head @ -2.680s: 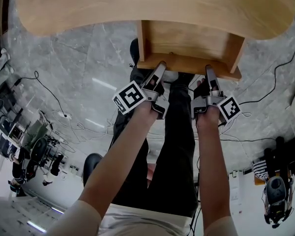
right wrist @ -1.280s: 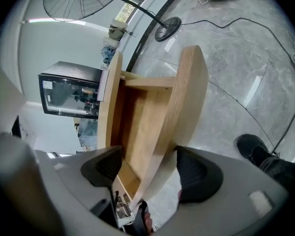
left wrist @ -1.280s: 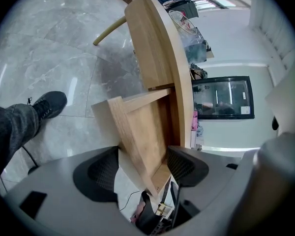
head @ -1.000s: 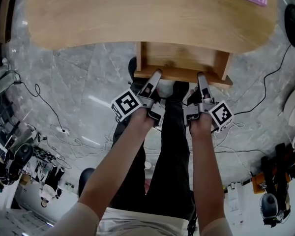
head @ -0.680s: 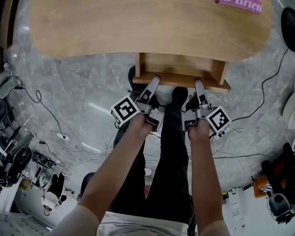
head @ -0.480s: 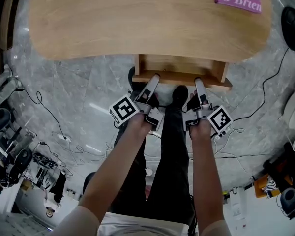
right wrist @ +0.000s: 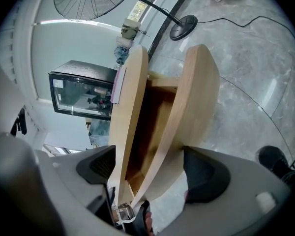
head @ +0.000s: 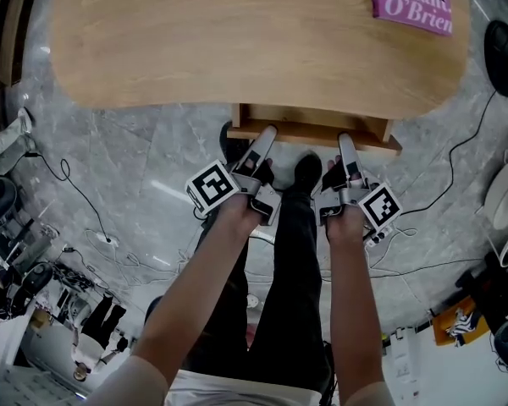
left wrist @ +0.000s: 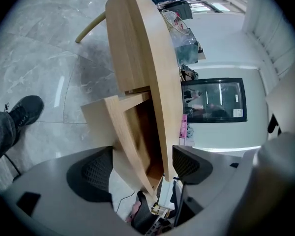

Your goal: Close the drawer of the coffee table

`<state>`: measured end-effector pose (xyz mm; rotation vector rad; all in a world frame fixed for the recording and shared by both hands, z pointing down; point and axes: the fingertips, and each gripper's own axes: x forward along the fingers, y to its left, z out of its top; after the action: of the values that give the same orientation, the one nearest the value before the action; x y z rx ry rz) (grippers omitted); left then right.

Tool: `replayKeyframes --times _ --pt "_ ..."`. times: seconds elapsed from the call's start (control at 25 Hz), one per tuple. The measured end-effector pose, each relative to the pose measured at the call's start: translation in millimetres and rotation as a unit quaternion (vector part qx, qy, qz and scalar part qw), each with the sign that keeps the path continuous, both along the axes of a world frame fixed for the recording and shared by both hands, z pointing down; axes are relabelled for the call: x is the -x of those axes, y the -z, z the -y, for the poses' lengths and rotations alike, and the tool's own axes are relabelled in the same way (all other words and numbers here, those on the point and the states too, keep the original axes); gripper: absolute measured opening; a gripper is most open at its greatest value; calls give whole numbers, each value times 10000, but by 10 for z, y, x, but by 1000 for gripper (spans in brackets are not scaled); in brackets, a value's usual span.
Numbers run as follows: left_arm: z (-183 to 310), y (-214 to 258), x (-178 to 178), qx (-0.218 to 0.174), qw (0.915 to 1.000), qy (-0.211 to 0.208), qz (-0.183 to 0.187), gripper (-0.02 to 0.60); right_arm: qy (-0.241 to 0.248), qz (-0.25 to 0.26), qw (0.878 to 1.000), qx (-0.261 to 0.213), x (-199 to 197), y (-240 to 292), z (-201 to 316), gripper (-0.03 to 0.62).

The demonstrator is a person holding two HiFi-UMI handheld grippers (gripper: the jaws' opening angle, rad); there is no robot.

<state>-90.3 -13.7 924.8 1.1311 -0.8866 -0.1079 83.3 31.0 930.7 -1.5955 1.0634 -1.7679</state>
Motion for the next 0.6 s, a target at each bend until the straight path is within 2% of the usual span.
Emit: replayKeyframes --times 0.32,0.6 --pt "257 24 -114 -247 9996 -41 -123 365 58 -44 9998 -158 -83 29 265 428" --pt "384 25 -125 -298 9994 -116 -138 365 49 -85 9997 -204 -106 25 400 428"
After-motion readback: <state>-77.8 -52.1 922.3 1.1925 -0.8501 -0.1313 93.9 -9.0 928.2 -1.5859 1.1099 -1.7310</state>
